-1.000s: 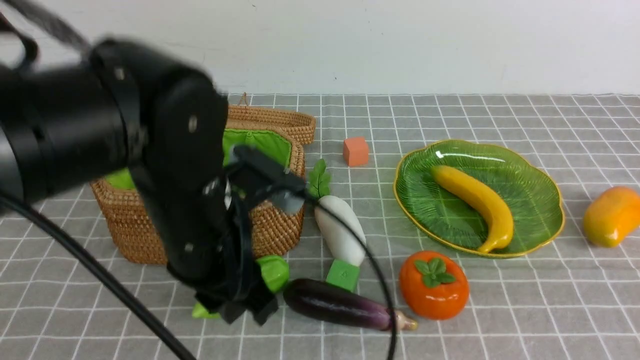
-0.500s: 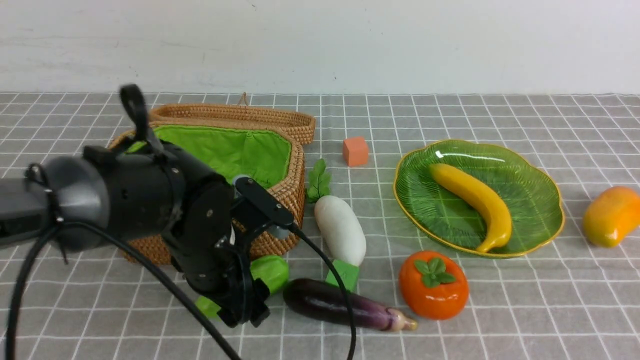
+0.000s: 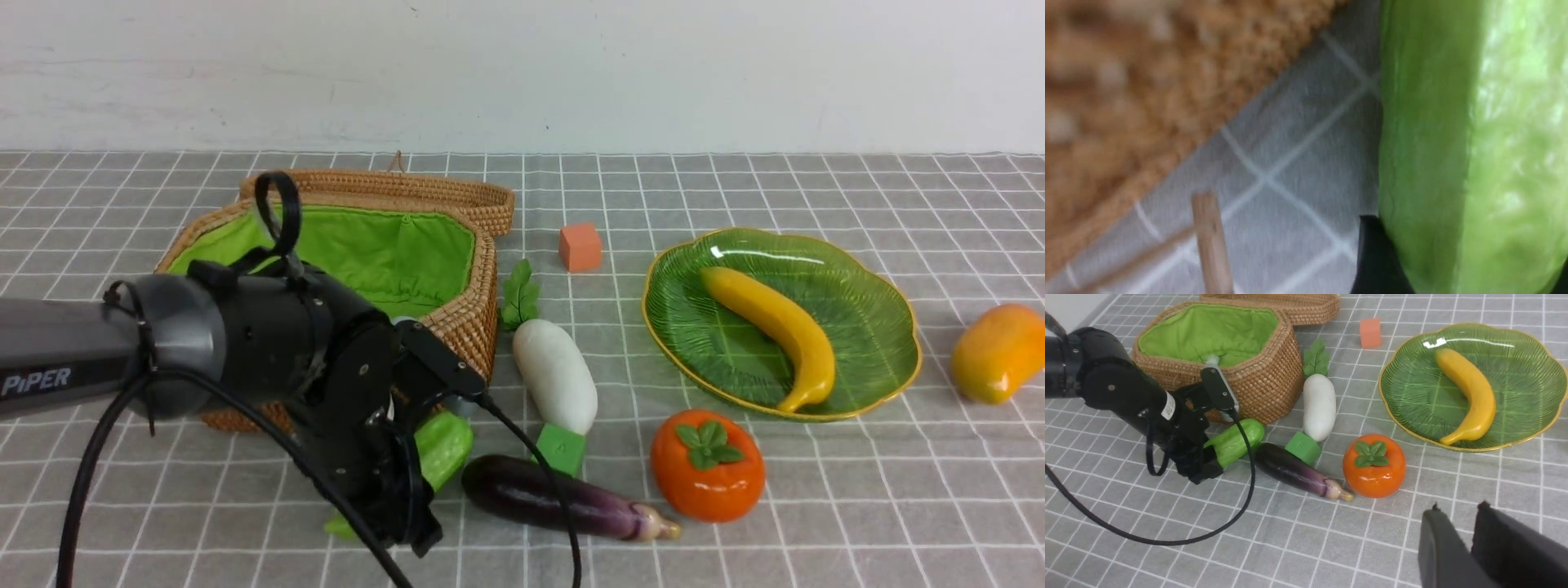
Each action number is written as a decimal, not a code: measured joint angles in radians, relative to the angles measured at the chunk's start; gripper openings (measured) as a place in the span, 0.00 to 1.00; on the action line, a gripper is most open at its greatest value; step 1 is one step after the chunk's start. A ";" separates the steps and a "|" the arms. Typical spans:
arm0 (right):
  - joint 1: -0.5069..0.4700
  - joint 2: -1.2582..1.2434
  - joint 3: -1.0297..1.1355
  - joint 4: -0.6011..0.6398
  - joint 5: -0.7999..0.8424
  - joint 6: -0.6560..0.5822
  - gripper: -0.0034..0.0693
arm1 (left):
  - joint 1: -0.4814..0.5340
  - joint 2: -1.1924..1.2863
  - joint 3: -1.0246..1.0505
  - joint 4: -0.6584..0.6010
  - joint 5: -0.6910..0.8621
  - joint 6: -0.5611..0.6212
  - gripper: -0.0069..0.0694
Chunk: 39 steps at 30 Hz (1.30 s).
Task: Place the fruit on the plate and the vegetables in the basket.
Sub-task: Take a chayote with your left arm and place it on the basket on the left, then use the left arm to grab an eggplant and put it into the left basket
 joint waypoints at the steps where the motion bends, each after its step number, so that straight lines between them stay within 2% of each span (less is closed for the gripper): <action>1: 0.000 0.000 0.000 0.000 0.000 0.000 0.23 | 0.000 -0.004 0.000 -0.001 0.000 0.000 0.63; 4: 0.000 0.000 0.000 0.005 -0.007 0.000 0.24 | -0.007 -0.118 -0.001 -0.010 0.127 0.026 0.63; 7: 0.000 0.000 0.000 0.018 -0.066 0.000 0.24 | -0.010 -0.248 -0.024 0.015 0.186 0.074 0.63; 11: 0.000 0.000 0.000 0.069 -0.221 -0.034 0.25 | 0.014 -0.364 -0.138 0.155 0.163 0.211 0.63; 12: 0.000 0.000 0.000 0.073 -0.228 -0.037 0.25 | 0.017 -0.366 -0.145 0.155 0.160 0.211 0.63; 13: 0.000 0.000 0.000 0.098 -0.260 -0.059 0.25 | 0.039 -0.369 -0.194 0.184 0.134 0.284 0.63; 18: 0.000 0.000 0.000 0.182 -0.288 -0.137 0.25 | 0.140 -0.265 -0.316 0.200 0.091 0.491 0.63; 21: 0.000 0.000 0.000 0.191 -0.274 -0.148 0.25 | 0.166 -0.211 -0.321 0.203 0.080 0.516 0.63; 25: 0.000 0.000 0.000 0.192 -0.218 -0.153 0.25 | 0.184 -0.117 -0.322 0.234 0.018 0.520 0.64; 28: 0.000 0.000 0.000 0.192 -0.201 -0.153 0.25 | 0.184 -0.104 -0.322 0.242 0.004 0.515 0.70; 32: 0.000 0.000 0.000 0.192 -0.190 -0.153 0.25 | 0.184 -0.101 -0.322 0.244 0.001 0.456 0.93; 33: 0.000 0.000 0.000 0.192 -0.188 -0.153 0.26 | 0.184 -0.102 -0.322 0.244 0.009 0.430 0.95; 36: 0.000 0.000 0.000 0.192 -0.179 -0.157 0.26 | 0.184 -0.111 -0.322 0.186 0.070 0.306 0.93; 37: 0.000 0.000 0.000 0.192 -0.177 -0.158 0.26 | 0.184 -0.111 -0.322 0.186 0.074 0.298 0.93; 39: 0.000 0.000 -0.004 0.189 -0.142 -0.171 0.26 | 0.172 -0.135 -0.322 0.045 0.129 0.236 0.84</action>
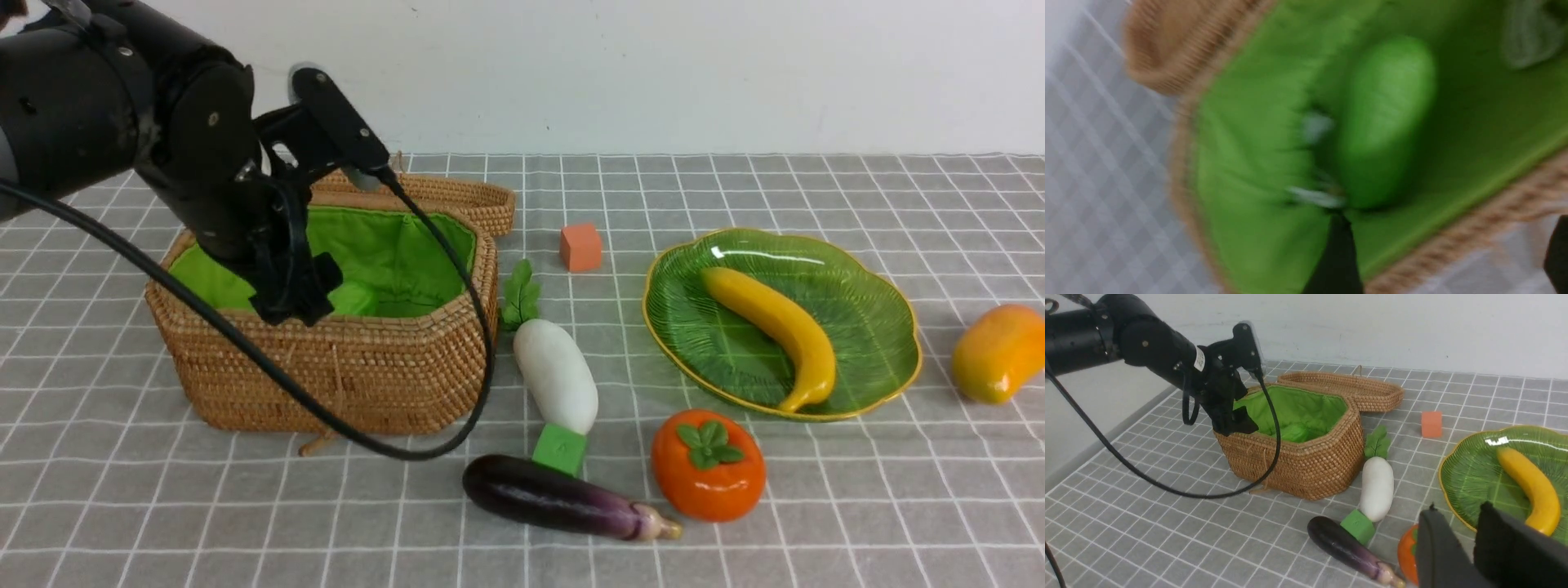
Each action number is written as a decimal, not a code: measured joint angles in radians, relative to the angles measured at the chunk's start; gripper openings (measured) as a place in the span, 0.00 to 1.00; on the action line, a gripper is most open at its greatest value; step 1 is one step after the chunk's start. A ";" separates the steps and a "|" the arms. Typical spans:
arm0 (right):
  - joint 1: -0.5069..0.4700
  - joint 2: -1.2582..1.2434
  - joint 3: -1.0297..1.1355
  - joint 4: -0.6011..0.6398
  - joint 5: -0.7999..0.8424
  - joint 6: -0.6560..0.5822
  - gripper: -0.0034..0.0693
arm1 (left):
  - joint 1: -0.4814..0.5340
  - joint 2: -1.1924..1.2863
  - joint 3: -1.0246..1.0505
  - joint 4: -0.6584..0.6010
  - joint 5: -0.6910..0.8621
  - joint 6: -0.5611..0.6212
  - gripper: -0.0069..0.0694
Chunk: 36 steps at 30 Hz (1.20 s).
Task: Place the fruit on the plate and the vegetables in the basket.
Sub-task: Use the left arm to grab an eggplant and put it into the left basket
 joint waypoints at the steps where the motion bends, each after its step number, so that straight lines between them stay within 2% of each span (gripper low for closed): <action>1: 0.000 0.000 -0.003 -0.003 0.021 -0.002 0.26 | -0.012 -0.013 0.000 -0.051 0.023 0.002 0.78; 4: 0.000 0.000 -0.010 -0.010 0.118 -0.005 0.26 | -0.100 -0.032 0.000 -0.253 0.153 0.130 0.57; 6: 0.000 0.000 -0.011 -0.010 0.191 -0.005 0.27 | -0.198 -0.022 0.000 -0.382 0.227 0.283 0.45; 7: 0.000 0.000 -0.011 -0.010 0.202 -0.005 0.27 | -0.206 -0.020 0.000 -0.393 0.227 0.283 0.45; 8: 0.000 0.000 -0.011 -0.013 0.232 -0.005 0.27 | -0.262 0.000 0.000 -0.442 0.232 0.356 0.42; 10: 0.000 0.000 -0.011 -0.014 0.263 -0.005 0.27 | -0.325 0.034 0.000 -0.461 0.209 0.445 0.44; 13: 0.000 0.000 -0.011 -0.014 0.276 -0.005 0.27 | -0.402 0.119 0.000 -0.423 0.119 0.531 0.57; 17: 0.000 -0.001 -0.011 -0.011 0.277 -0.005 0.27 | -0.439 0.217 0.000 -0.341 -0.016 0.567 0.71; 20: 0.000 -0.001 -0.012 -0.001 0.277 -0.005 0.27 | -0.441 0.289 0.000 -0.278 -0.109 0.574 0.76; 27: 0.000 -0.001 -0.012 0.007 0.278 -0.005 0.27 | -0.441 0.362 -0.001 -0.215 -0.209 0.580 0.71; 32: 0.000 -0.001 -0.012 0.014 0.278 -0.005 0.27 | -0.441 0.389 -0.005 -0.208 -0.209 0.580 0.58; 33: 0.000 -0.001 -0.012 0.014 0.278 -0.005 0.27 | -0.441 0.390 -0.007 -0.208 -0.202 0.579 0.51; 36: 0.000 -0.001 -0.012 0.017 0.278 -0.005 0.27 | -0.441 0.384 -0.007 -0.208 -0.197 0.578 0.49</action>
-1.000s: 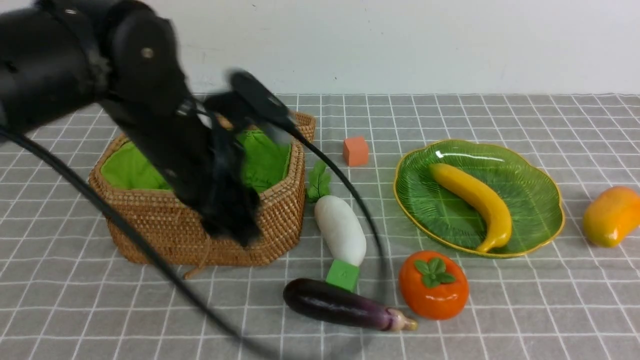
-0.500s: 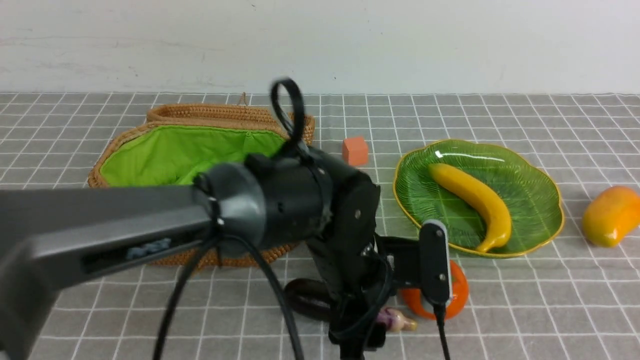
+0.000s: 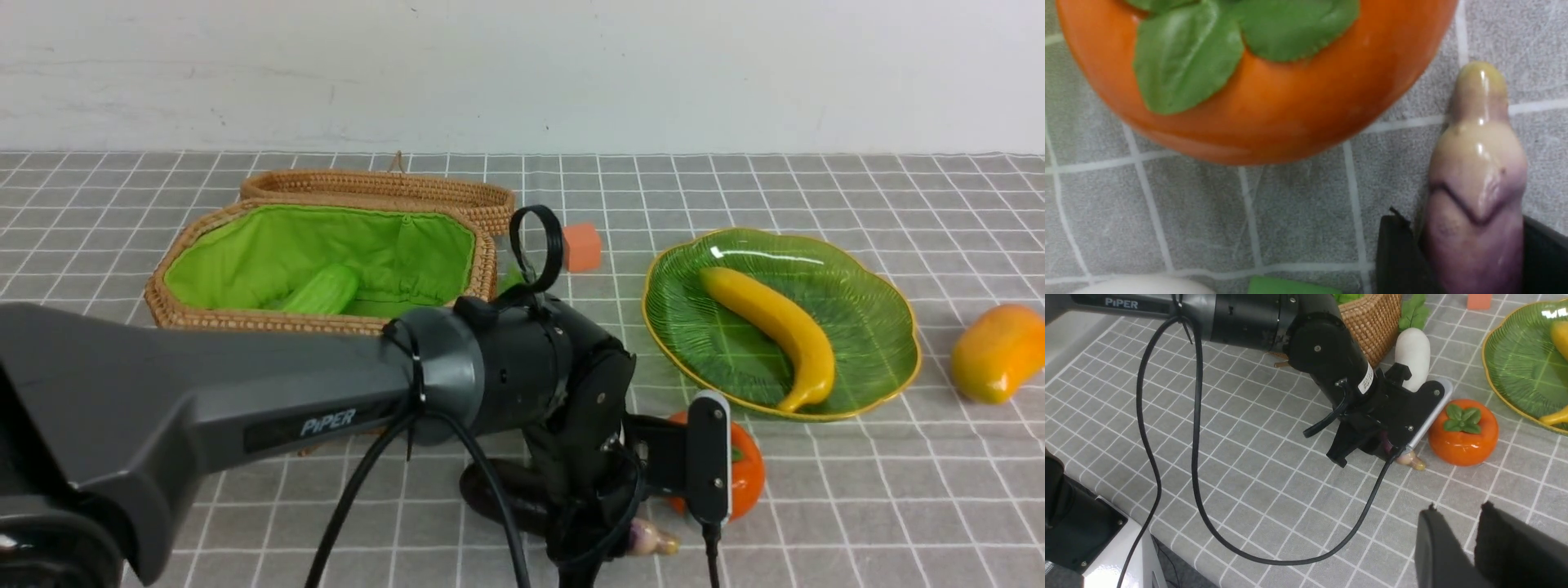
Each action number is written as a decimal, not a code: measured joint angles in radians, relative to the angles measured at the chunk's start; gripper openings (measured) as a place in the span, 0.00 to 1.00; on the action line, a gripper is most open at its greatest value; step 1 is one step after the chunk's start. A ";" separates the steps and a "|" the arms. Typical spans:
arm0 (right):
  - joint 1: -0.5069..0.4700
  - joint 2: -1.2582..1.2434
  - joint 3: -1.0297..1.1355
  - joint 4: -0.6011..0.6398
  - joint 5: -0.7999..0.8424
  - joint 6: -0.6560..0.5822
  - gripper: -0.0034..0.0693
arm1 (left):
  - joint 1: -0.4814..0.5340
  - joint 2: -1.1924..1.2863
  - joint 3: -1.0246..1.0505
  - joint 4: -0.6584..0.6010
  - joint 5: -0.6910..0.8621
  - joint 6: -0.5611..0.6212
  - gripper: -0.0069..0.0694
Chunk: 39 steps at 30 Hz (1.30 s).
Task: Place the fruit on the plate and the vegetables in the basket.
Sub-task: Use the left arm to grab an eggplant and put it into the left basket, then take a daikon with your left arm and place it on the basket on the left.
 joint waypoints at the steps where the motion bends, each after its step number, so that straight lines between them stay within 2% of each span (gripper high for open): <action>1: 0.000 0.000 0.000 0.000 0.000 0.000 0.27 | -0.001 -0.005 0.000 0.006 0.009 0.000 0.49; 5: 0.000 0.000 0.000 0.001 0.000 0.000 0.27 | -0.002 -0.079 0.006 0.019 0.041 -0.011 0.49; 10: 0.000 0.000 0.000 0.001 -0.028 0.000 0.27 | -0.009 -0.313 0.006 0.063 0.054 -0.081 0.49; 13: 0.000 0.000 0.000 0.001 -0.070 0.000 0.27 | 0.016 -0.428 0.005 0.158 0.071 -0.101 0.49; 15: 0.000 0.000 0.000 0.003 -0.123 -0.001 0.27 | 0.113 -0.476 0.005 0.243 0.078 -0.120 0.49; 18: 0.000 0.000 0.000 0.003 -0.168 -0.001 0.27 | 0.191 -0.470 0.005 0.280 0.075 -0.122 0.49; 20: 0.000 0.000 0.000 0.003 -0.206 -0.001 0.27 | 0.293 -0.423 0.005 0.301 0.039 -0.118 0.49; 22: 0.000 0.000 0.000 0.003 -0.215 -0.001 0.27 | 0.353 -0.361 0.005 0.307 -0.015 -0.117 0.49; 25: 0.000 0.000 0.000 0.004 -0.215 -0.001 0.27 | 0.389 -0.306 0.005 0.307 -0.071 -0.126 0.50; 27: 0.000 0.000 0.004 0.006 -0.215 -0.002 0.27 | 0.400 -0.283 0.006 0.310 -0.093 -0.138 0.54; 29: 0.000 0.000 0.021 0.013 -0.215 -0.002 0.27 | 0.403 -0.261 0.006 0.328 -0.120 -0.165 0.73; 30: 0.000 0.000 0.024 0.015 -0.215 -0.002 0.27 | 0.403 -0.260 0.006 0.330 -0.121 -0.168 0.75; 31: 0.000 0.000 0.031 0.018 -0.214 -0.002 0.27 | 0.403 -0.259 0.006 0.336 -0.125 -0.181 0.81; 32: 0.000 0.000 0.041 0.021 -0.211 -0.002 0.27 | 0.403 -0.259 0.006 0.346 -0.123 -0.207 0.91; 34: 0.000 0.000 0.043 0.021 -0.211 -0.002 0.27 | 0.403 -0.269 0.006 0.345 -0.105 -0.255 0.95; 37: 0.000 0.000 0.042 0.013 -0.211 -0.002 0.27 | 0.398 -0.306 0.006 0.303 -0.057 -0.423 0.92; 39: 0.000 0.000 0.038 0.004 -0.211 -0.002 0.27 | 0.372 -0.347 0.006 0.257 -0.017 -0.574 0.84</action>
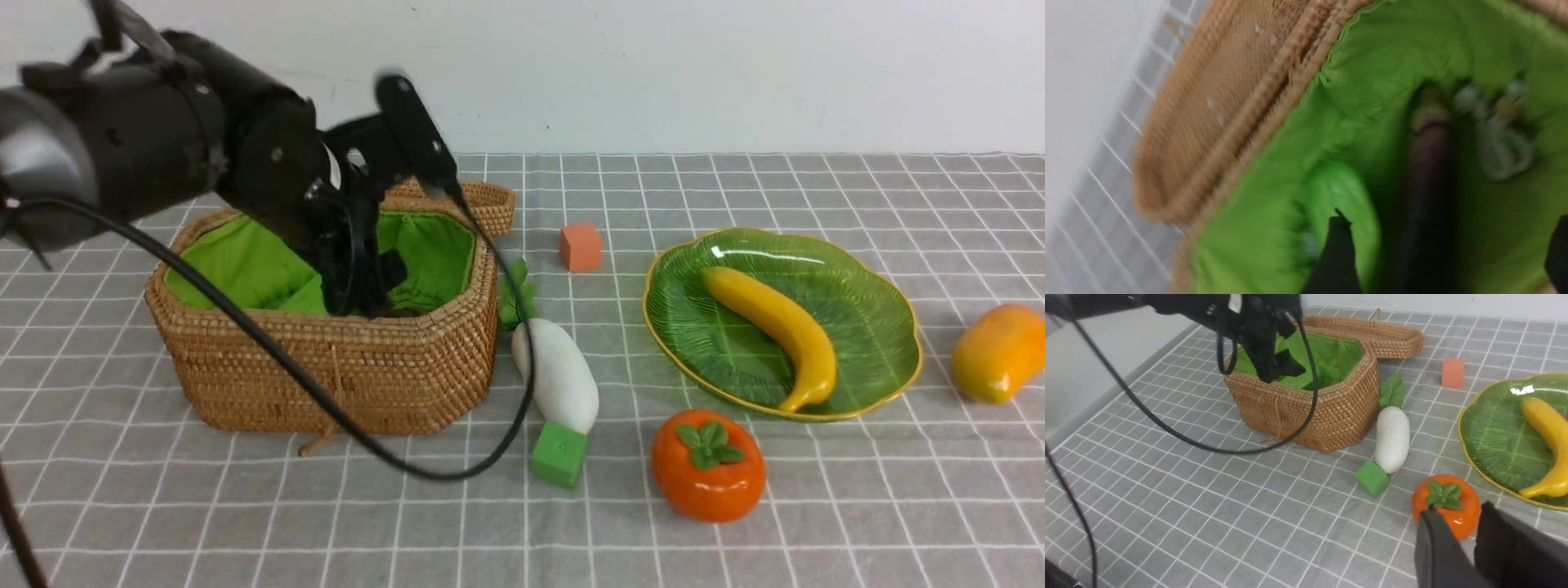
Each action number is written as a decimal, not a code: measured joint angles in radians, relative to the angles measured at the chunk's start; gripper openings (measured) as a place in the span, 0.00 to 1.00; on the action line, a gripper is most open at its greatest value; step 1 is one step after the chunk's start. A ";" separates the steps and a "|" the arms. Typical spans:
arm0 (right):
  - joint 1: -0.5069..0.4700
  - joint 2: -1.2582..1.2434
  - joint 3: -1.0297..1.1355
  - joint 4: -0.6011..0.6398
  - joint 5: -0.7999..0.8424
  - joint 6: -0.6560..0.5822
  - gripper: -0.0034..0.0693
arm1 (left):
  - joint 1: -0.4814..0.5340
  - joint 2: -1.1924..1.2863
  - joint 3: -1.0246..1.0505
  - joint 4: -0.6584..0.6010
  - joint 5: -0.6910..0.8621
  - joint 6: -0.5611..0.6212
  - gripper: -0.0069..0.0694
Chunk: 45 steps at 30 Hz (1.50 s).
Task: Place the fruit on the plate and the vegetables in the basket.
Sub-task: Take a daikon with your left arm and place it on the basket on the left.
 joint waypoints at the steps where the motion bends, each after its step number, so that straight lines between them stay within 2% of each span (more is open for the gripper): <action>1: 0.000 0.000 -0.003 -0.001 0.000 0.000 0.27 | -0.022 -0.020 0.000 -0.021 0.015 -0.071 0.79; 3: 0.000 0.000 -0.005 -0.002 0.000 0.000 0.27 | -0.114 -0.067 -0.011 -0.069 0.052 -0.278 0.58; 4: 0.000 0.000 -0.005 -0.002 0.003 0.000 0.27 | -0.114 -0.070 -0.013 -0.072 0.058 -0.296 0.56; 6: 0.000 0.000 -0.006 -0.004 0.019 0.000 0.27 | -0.236 -0.074 -0.067 -0.081 0.132 -0.476 0.34; 7: 0.000 0.000 -0.006 -0.004 0.035 0.000 0.27 | -0.311 -0.050 -0.115 -0.070 0.188 -0.552 0.19; 9: 0.000 0.000 -0.006 -0.004 0.060 0.000 0.27 | -0.400 0.011 -0.197 -0.036 0.264 -0.621 0.09; 11: 0.000 0.000 -0.006 -0.004 0.081 0.000 0.27 | -0.455 0.091 -0.284 -0.005 0.327 -0.666 0.08; 14: 0.000 0.000 -0.006 -0.009 0.100 0.000 0.28 | -0.476 0.206 -0.400 0.021 0.404 -0.726 0.12; 15: 0.000 0.000 -0.006 -0.009 0.111 0.000 0.28 | -0.477 0.282 -0.474 0.040 0.454 -0.772 0.19; 16: 0.000 0.000 -0.006 -0.010 0.114 0.000 0.28 | -0.473 0.303 -0.495 0.046 0.470 -0.786 0.21; 17: 0.000 0.000 -0.006 -0.012 0.130 0.000 0.28 | -0.462 0.396 -0.583 0.077 0.531 -0.848 0.33; 18: 0.000 0.000 -0.006 -0.013 0.132 0.000 0.28 | -0.459 0.405 -0.592 0.080 0.536 -0.855 0.35; 19: 0.000 0.000 -0.006 -0.015 0.139 0.000 0.28 | -0.445 0.478 -0.660 0.111 0.563 -0.908 0.48; 20: 0.000 0.000 -0.006 -0.017 0.143 0.000 0.28 | -0.436 0.518 -0.697 0.130 0.568 -0.938 0.56; 21: 0.000 0.000 -0.006 -0.018 0.143 0.000 0.28 | -0.432 0.525 -0.710 0.133 0.569 -0.949 0.57; 22: 0.000 0.000 -0.006 -0.019 0.154 0.000 0.28 | -0.416 0.578 -0.752 0.157 0.571 -0.977 0.69; 24: 0.000 0.000 -0.006 -0.019 0.168 0.000 0.28 | -0.398 0.628 -0.782 0.172 0.572 -1.003 0.82; 27: 0.000 0.000 -0.006 -0.019 0.188 0.000 0.28 | -0.377 0.660 -0.791 0.176 0.570 -1.013 0.89; 30: 0.000 0.000 -0.006 -0.019 0.201 -0.001 0.28 | -0.357 0.687 -0.794 0.182 0.555 -1.022 0.89; 37: 0.000 -0.027 -0.005 -0.019 0.210 -0.025 0.29 | -0.343 0.735 -0.798 0.211 0.550 -1.042 0.81; 45: 0.000 -0.062 -0.005 -0.019 0.212 -0.028 0.29 | -0.343 0.772 -0.798 0.201 0.554 -1.045 0.80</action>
